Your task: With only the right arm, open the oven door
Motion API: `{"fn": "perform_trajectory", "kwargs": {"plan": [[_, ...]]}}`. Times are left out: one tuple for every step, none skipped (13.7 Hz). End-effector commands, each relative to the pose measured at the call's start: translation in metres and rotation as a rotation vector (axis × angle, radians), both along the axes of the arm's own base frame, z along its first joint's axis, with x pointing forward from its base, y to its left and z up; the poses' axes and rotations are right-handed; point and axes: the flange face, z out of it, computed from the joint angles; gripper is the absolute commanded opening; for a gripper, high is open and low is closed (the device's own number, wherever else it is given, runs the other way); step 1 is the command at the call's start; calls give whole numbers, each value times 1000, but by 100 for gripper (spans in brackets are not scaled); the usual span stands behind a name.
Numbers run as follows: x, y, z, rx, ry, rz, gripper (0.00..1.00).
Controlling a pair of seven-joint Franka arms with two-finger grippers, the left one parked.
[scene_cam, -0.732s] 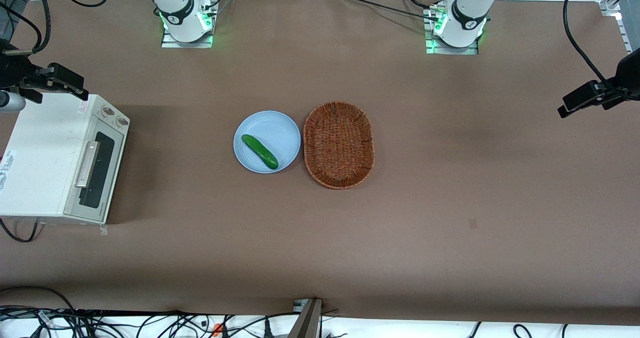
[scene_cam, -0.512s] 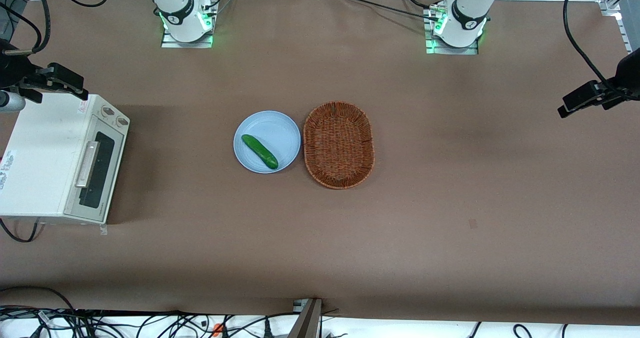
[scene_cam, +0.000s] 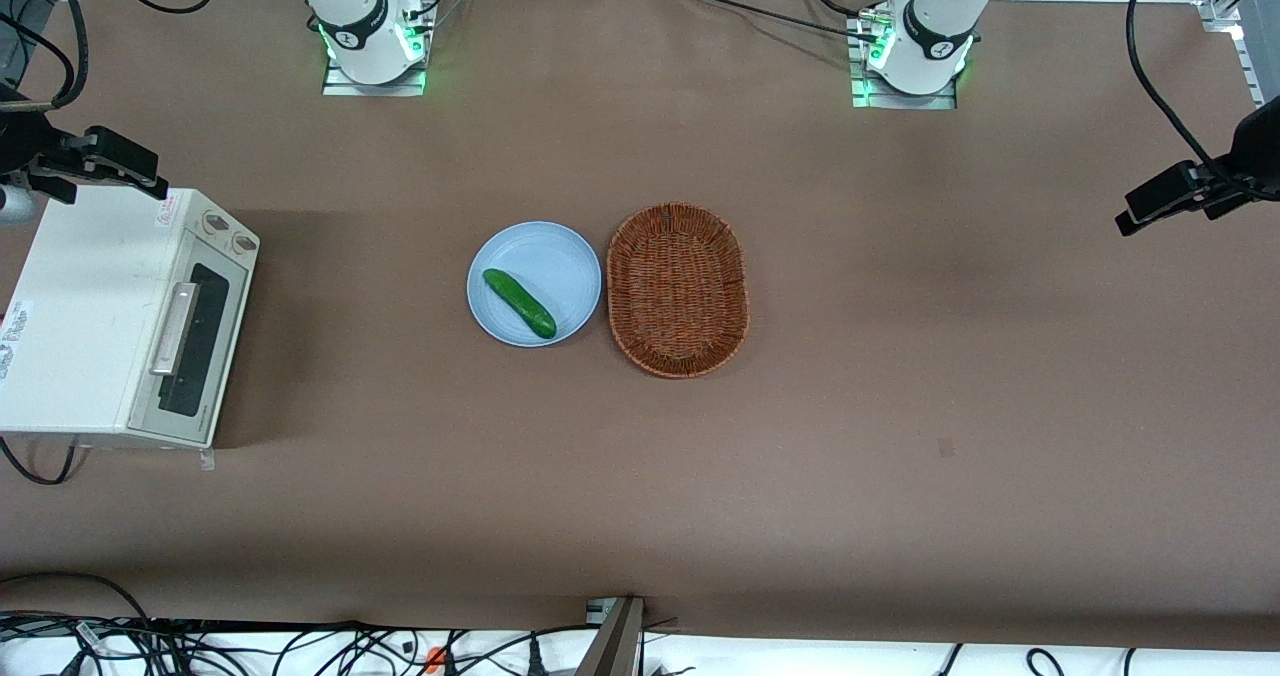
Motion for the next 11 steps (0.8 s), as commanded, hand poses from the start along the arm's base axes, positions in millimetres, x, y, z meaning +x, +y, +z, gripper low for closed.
{"fn": "perform_trajectory", "kwargs": {"plan": [[-8,4,-1,6,48,7,100],[-8,6,0,6,47,10,100],[-8,8,-1,5,49,14,100],[-7,8,-2,5,50,17,100],[-8,8,-2,7,52,16,100],[-8,8,-4,6,59,14,100],[-9,8,-4,6,68,11,100],[-10,7,-6,7,82,13,100],[-10,7,-7,10,88,7,100],[-11,8,-7,11,95,8,100],[-11,9,-7,13,95,9,100]]}}
